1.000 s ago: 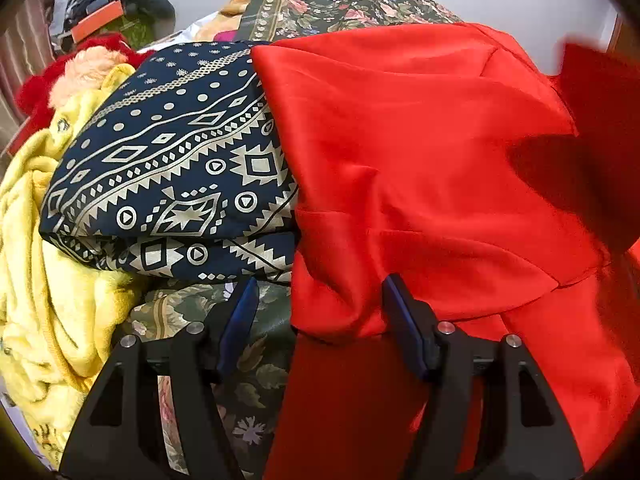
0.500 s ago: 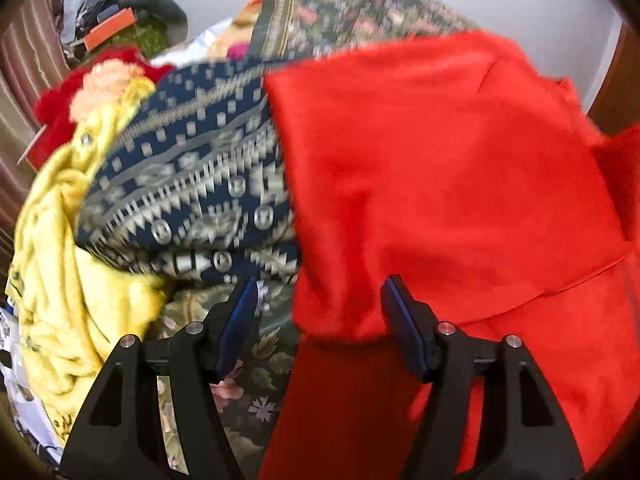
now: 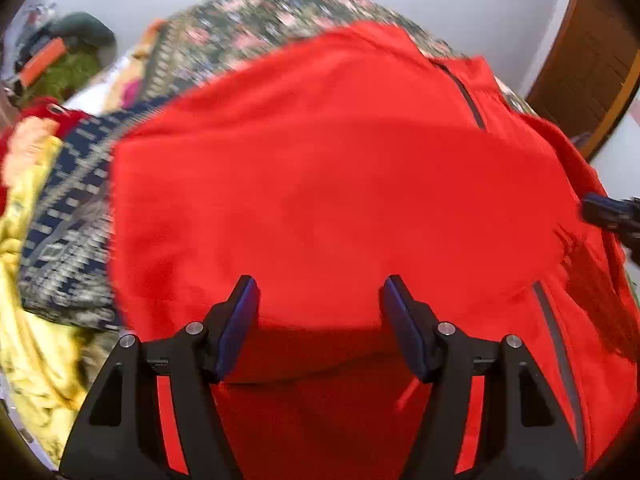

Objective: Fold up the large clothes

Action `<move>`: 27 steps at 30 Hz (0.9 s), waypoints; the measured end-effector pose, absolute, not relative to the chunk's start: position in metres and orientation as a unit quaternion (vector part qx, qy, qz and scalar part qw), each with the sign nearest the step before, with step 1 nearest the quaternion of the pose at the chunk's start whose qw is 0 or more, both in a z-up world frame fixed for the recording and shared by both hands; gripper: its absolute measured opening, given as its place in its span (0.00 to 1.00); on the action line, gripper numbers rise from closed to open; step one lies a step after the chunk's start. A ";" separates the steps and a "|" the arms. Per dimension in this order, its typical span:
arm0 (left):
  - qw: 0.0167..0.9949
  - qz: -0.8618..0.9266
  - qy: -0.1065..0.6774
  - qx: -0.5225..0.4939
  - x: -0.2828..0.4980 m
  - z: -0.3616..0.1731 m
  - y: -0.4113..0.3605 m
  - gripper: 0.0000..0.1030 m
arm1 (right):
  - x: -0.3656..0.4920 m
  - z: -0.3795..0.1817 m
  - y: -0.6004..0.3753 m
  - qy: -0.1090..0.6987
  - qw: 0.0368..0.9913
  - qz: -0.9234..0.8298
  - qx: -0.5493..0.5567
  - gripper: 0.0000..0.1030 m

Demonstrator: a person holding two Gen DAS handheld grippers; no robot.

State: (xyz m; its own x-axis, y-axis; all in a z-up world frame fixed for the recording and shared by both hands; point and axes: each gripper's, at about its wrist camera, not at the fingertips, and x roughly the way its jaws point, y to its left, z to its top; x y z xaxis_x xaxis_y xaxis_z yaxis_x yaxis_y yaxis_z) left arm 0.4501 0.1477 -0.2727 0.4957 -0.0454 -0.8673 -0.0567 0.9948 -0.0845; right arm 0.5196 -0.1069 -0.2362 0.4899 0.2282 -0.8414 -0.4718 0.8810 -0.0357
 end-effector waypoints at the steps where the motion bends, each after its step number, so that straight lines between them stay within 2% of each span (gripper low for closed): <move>1: 0.860 0.001 0.507 -0.052 0.452 -0.277 0.144 0.63 | 0.526 -0.248 -0.102 0.476 0.844 0.198 -0.146 0.09; 5: 0.863 0.000 0.504 -0.034 0.453 -0.284 0.135 0.66 | 0.540 -0.276 -0.102 0.507 0.824 0.188 -0.168 0.09; 11: 0.869 0.012 0.494 -0.007 0.451 -0.291 0.128 0.70 | 0.544 -0.278 -0.118 0.514 0.825 0.173 -0.158 0.10; 13: 0.872 0.019 0.490 0.000 0.451 -0.292 0.126 0.71 | 0.541 -0.278 -0.120 0.507 0.831 0.139 -0.181 0.29; 15: 0.873 0.024 0.487 0.003 0.450 -0.294 0.126 0.74 | 0.539 -0.278 -0.125 0.490 0.840 0.084 -0.217 0.93; 16: 0.873 0.026 0.486 0.001 0.450 -0.294 0.128 0.75 | 0.538 -0.278 -0.129 0.489 0.842 0.079 -0.215 0.96; 20: 0.875 0.028 0.484 -0.010 0.446 -0.295 0.129 0.77 | 0.525 -0.265 -0.154 0.513 0.838 0.108 -0.151 0.95; 27: 0.874 0.051 0.483 0.022 0.430 -0.278 0.114 0.76 | 0.480 -0.208 -0.198 0.464 0.870 0.138 -0.097 0.96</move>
State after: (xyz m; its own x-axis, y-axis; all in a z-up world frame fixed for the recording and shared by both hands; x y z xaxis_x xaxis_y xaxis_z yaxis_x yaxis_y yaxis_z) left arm 0.4303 0.1143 -0.2782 0.5277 0.1111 -0.8421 -0.0678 0.9938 0.0886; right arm 0.4802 -0.1978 -0.2075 0.5311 0.1498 -0.8340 -0.3301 0.9430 -0.0409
